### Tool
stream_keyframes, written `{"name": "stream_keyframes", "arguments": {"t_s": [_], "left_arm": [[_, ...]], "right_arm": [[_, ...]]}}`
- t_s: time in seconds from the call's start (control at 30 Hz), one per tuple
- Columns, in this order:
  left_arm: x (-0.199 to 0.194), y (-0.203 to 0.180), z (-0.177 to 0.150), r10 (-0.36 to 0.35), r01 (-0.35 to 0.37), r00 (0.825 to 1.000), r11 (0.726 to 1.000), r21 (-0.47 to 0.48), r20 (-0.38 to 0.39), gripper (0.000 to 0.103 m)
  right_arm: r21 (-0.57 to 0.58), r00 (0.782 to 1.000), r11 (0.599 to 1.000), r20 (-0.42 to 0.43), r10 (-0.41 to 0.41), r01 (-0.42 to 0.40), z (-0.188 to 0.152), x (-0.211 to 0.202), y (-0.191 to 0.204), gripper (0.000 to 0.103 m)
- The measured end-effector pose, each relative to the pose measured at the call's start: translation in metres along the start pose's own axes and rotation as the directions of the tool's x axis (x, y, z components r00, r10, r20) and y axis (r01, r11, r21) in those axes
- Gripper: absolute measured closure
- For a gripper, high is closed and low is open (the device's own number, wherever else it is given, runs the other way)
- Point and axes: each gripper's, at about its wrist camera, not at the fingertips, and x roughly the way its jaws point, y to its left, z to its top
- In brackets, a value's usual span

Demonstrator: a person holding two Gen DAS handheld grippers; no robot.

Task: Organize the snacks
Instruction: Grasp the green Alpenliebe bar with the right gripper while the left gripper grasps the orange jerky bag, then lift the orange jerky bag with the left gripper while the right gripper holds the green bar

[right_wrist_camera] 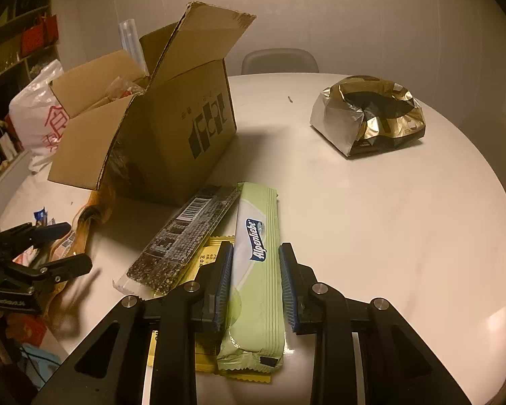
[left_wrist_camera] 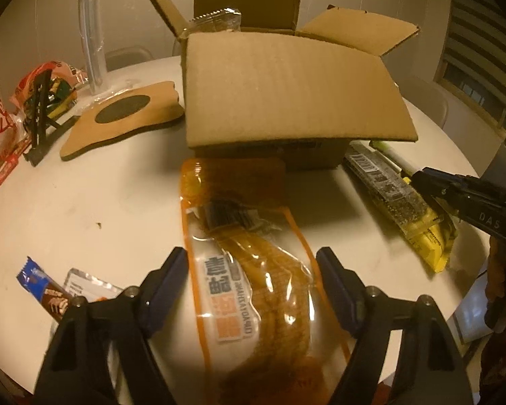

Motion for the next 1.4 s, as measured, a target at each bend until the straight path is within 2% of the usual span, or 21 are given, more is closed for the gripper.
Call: {"name": "stream_keyframes", "arguments": {"t_s": [0.13, 0.23, 0.27, 0.3, 0.37, 0.43, 0.53, 0.6, 0.7, 0.77, 0.93, 1.07, 1.4], "left_arm": [[-0.004, 0.001, -0.002, -0.033, 0.033, 0.999, 0.999, 0.006, 0.003, 0.030], [-0.013, 0.001, -0.002, -0.071, 0.071, 0.997, 0.997, 0.014, 0.020, 0.037], [-0.018, 0.001, -0.001, -0.089, 0.089, 0.996, 0.996, 0.015, 0.030, 0.052], [-0.021, 0.000, -0.001, -0.125, 0.124, 0.992, 0.992, 0.013, 0.028, 0.072], [-0.029, -0.005, 0.001, -0.104, 0.103, 0.994, 0.994, 0.046, 0.039, 0.078], [-0.028, -0.012, 0.001, -0.080, 0.077, 0.996, 0.993, 0.089, 0.028, 0.078], [-0.023, -0.009, -0.001, -0.088, 0.086, 0.996, 0.993, 0.075, 0.014, 0.072], [-0.019, -0.004, -0.001, -0.070, 0.069, 0.997, 0.996, 0.063, 0.019, 0.047], [-0.017, 0.002, -0.006, -0.073, 0.072, 0.997, 0.996, 0.051, 0.019, 0.040], [-0.021, 0.007, -0.008, -0.050, 0.049, 0.998, 0.998, 0.041, 0.030, 0.029], [-0.026, 0.010, -0.017, -0.088, 0.088, 0.996, 0.996, 0.022, 0.006, 0.027], [-0.025, 0.009, -0.021, -0.086, 0.086, 0.996, 0.996, 0.012, 0.001, 0.027], [-0.026, -0.001, -0.023, -0.036, 0.036, 0.999, 0.999, -0.012, -0.021, 0.025]], "right_arm": [[0.010, 1.000, 1.000, 0.003, 0.007, -0.007, 0.000, 0.000, -0.001, 0.080], [0.020, 1.000, 1.000, 0.010, 0.014, -0.014, -0.001, -0.002, -0.003, 0.080], [0.023, 1.000, 1.000, 0.013, 0.016, -0.016, -0.001, -0.003, -0.004, 0.080], [0.025, 1.000, 1.000, 0.015, 0.018, -0.018, 0.000, -0.004, -0.005, 0.080], [0.027, 1.000, 0.999, 0.020, 0.018, -0.019, 0.001, -0.006, -0.006, 0.080], [0.027, 0.999, 0.999, 0.027, 0.018, -0.019, 0.002, -0.008, -0.006, 0.080], [0.024, 0.999, 0.999, 0.031, 0.022, -0.022, 0.003, -0.010, -0.005, 0.080], [0.023, 0.999, 0.999, 0.029, 0.025, -0.026, 0.003, -0.011, -0.004, 0.080], [0.023, 0.999, 0.999, 0.026, 0.030, -0.031, 0.002, -0.012, -0.003, 0.080], [0.020, 0.999, 0.999, 0.025, 0.030, -0.030, 0.001, -0.012, -0.002, 0.080], [0.019, 0.999, 0.999, 0.019, 0.040, -0.040, 0.002, -0.009, -0.003, 0.080], [0.015, 0.999, 0.999, 0.014, 0.051, -0.051, 0.003, -0.005, -0.001, 0.080], [0.009, 0.998, 0.998, 0.011, 0.067, -0.067, 0.006, 0.000, 0.000, 0.080]]}}
